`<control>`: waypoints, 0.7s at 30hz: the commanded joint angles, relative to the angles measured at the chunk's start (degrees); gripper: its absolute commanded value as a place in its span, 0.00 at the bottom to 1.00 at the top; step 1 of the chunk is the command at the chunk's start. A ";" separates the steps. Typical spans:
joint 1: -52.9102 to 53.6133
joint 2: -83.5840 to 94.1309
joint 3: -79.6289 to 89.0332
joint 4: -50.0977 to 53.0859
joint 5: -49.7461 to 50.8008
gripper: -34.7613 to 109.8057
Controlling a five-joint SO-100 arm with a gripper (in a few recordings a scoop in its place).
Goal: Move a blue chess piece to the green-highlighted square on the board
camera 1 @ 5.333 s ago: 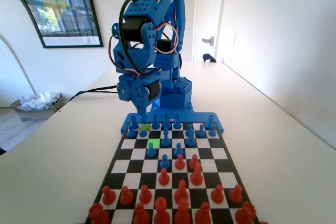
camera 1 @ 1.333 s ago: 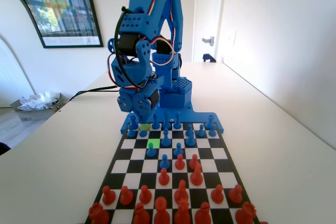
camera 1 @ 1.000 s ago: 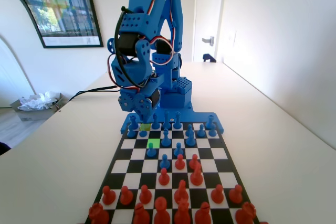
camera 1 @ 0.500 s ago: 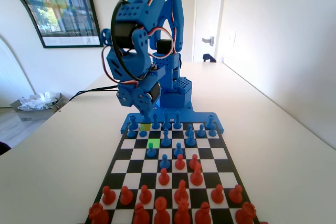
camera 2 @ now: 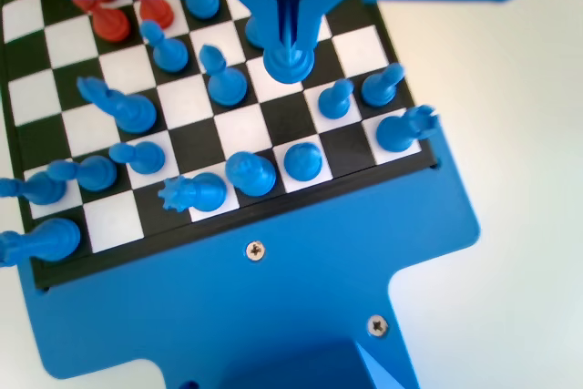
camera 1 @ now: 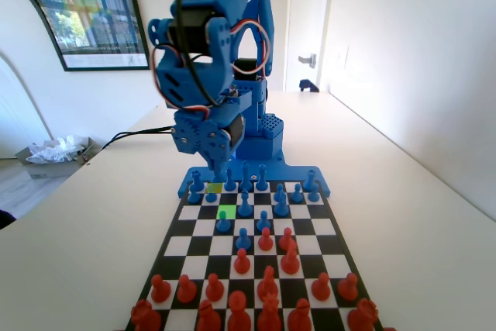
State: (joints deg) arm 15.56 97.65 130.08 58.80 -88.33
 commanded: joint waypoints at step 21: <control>-1.76 -11.51 -8.61 -5.98 0.53 0.25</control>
State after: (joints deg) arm 13.89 85.52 125.77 52.12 -87.28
